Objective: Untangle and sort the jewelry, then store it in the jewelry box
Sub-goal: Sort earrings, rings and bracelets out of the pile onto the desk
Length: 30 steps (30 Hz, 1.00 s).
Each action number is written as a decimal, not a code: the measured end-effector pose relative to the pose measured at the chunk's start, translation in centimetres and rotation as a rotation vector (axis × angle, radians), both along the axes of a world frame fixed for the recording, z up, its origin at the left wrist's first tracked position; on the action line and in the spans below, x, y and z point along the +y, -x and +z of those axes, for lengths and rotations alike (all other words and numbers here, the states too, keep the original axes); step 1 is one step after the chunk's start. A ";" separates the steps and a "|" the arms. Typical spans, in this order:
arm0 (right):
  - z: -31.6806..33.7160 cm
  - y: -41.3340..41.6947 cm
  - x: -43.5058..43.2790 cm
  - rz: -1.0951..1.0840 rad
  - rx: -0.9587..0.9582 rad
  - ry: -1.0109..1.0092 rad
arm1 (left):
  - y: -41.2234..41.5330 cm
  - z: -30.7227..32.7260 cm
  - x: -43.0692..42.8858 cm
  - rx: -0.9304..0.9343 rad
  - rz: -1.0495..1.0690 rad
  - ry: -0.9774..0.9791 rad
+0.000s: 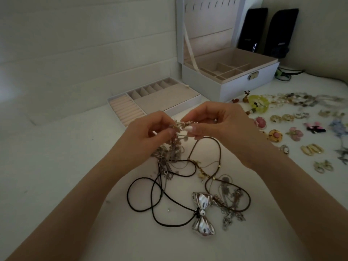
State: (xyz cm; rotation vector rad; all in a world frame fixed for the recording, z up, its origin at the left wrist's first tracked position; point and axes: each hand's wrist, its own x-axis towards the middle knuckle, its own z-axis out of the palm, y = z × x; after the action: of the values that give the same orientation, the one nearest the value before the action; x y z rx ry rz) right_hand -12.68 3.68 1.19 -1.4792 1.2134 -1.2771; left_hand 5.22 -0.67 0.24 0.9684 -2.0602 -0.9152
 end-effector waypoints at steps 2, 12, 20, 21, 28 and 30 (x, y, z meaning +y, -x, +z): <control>-0.1 0.0 0.0 -0.002 0.023 -0.019 | -0.1 0.2 0.1 0.072 -0.026 -0.069; 0.7 1.2 0.6 0.030 0.579 -0.196 | -0.5 -0.3 -0.6 0.004 0.034 -0.145; 0.5 1.2 2.5 0.093 0.894 -0.332 | -0.9 -0.9 -0.9 -0.320 0.044 0.170; 0.3 1.0 2.5 0.075 0.864 -0.320 | -1.0 -1.0 -1.1 -0.351 0.042 0.203; -1.2 -0.6 1.7 0.045 0.832 -0.194 | -0.9 -0.9 -1.1 -0.378 -0.006 0.309; -1.2 -0.4 1.7 0.012 0.779 -0.171 | -0.7 -0.5 -0.4 -0.286 -0.063 0.253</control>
State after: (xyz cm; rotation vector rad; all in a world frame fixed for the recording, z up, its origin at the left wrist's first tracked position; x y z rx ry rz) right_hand -12.27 5.39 0.02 -1.9162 1.7390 -0.5508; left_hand 5.94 -1.11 -0.26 0.9433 -2.3892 -0.5512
